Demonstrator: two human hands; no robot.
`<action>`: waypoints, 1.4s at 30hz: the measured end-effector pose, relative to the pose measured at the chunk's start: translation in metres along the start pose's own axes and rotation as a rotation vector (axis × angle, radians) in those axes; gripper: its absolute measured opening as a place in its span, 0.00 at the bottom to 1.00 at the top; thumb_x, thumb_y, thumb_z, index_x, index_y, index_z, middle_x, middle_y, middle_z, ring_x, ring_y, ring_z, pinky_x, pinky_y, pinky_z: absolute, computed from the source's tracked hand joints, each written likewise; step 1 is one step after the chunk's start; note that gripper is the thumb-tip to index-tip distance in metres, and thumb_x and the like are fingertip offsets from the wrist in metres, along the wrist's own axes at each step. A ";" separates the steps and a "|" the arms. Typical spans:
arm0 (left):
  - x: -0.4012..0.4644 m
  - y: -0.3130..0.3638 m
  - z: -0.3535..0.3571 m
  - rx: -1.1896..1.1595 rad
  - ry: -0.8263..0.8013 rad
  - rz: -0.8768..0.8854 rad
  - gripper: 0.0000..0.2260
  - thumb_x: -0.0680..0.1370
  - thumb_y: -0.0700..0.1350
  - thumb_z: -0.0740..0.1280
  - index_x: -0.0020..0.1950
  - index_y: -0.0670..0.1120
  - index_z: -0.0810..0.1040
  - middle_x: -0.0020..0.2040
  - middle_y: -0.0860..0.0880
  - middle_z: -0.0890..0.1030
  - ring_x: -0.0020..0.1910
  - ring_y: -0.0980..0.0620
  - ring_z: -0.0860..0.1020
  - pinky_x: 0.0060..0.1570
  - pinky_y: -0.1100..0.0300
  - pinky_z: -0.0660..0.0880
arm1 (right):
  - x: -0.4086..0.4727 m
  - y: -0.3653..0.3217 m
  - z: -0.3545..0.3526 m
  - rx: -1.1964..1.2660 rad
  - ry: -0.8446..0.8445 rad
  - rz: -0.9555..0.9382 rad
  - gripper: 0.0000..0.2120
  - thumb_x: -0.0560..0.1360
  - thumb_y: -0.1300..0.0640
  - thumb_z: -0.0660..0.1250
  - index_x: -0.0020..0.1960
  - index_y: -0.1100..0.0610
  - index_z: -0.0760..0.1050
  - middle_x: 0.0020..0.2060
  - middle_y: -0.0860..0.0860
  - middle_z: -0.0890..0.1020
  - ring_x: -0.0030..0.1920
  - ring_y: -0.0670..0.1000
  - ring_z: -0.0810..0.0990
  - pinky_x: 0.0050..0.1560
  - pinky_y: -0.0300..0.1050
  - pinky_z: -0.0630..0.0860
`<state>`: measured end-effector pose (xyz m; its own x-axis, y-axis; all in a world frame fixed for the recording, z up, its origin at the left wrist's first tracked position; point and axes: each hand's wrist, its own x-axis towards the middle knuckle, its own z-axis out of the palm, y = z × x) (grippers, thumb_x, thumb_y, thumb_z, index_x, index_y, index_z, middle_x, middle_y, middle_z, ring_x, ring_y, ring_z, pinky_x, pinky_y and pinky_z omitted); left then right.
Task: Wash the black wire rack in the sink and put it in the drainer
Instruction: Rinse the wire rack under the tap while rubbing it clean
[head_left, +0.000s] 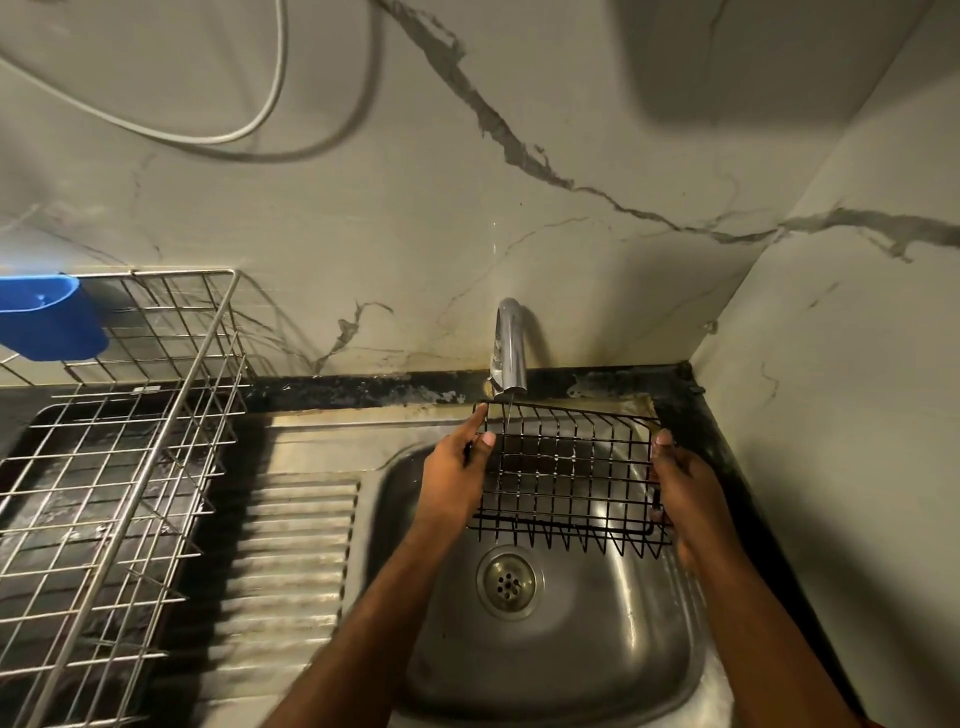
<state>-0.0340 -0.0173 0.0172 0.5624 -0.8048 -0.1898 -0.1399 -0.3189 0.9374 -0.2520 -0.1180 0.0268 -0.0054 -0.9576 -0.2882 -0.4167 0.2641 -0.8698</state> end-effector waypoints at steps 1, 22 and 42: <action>0.000 0.001 0.000 -0.001 -0.001 -0.006 0.21 0.84 0.49 0.62 0.78 0.56 0.68 0.74 0.48 0.73 0.65 0.58 0.70 0.61 0.61 0.68 | -0.001 -0.002 -0.001 -0.010 0.005 0.003 0.15 0.80 0.38 0.58 0.45 0.47 0.74 0.54 0.66 0.79 0.52 0.69 0.80 0.45 0.58 0.79; 0.007 0.027 -0.002 0.081 0.032 -0.015 0.19 0.84 0.55 0.63 0.73 0.51 0.74 0.62 0.50 0.81 0.51 0.58 0.77 0.59 0.55 0.78 | 0.000 -0.011 -0.011 -0.326 0.018 -0.179 0.23 0.82 0.45 0.58 0.70 0.58 0.71 0.63 0.60 0.78 0.63 0.61 0.76 0.57 0.48 0.69; 0.013 0.020 -0.009 -0.076 -0.018 -0.154 0.15 0.82 0.56 0.66 0.58 0.47 0.82 0.32 0.56 0.77 0.28 0.60 0.74 0.32 0.65 0.75 | 0.000 -0.034 -0.027 -0.493 0.014 -0.167 0.26 0.81 0.38 0.54 0.68 0.54 0.74 0.60 0.59 0.80 0.60 0.61 0.78 0.58 0.53 0.73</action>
<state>-0.0224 -0.0294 0.0358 0.5580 -0.7581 -0.3376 0.0091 -0.4012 0.9159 -0.2623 -0.1301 0.0669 0.0875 -0.9843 -0.1531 -0.7918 0.0246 -0.6103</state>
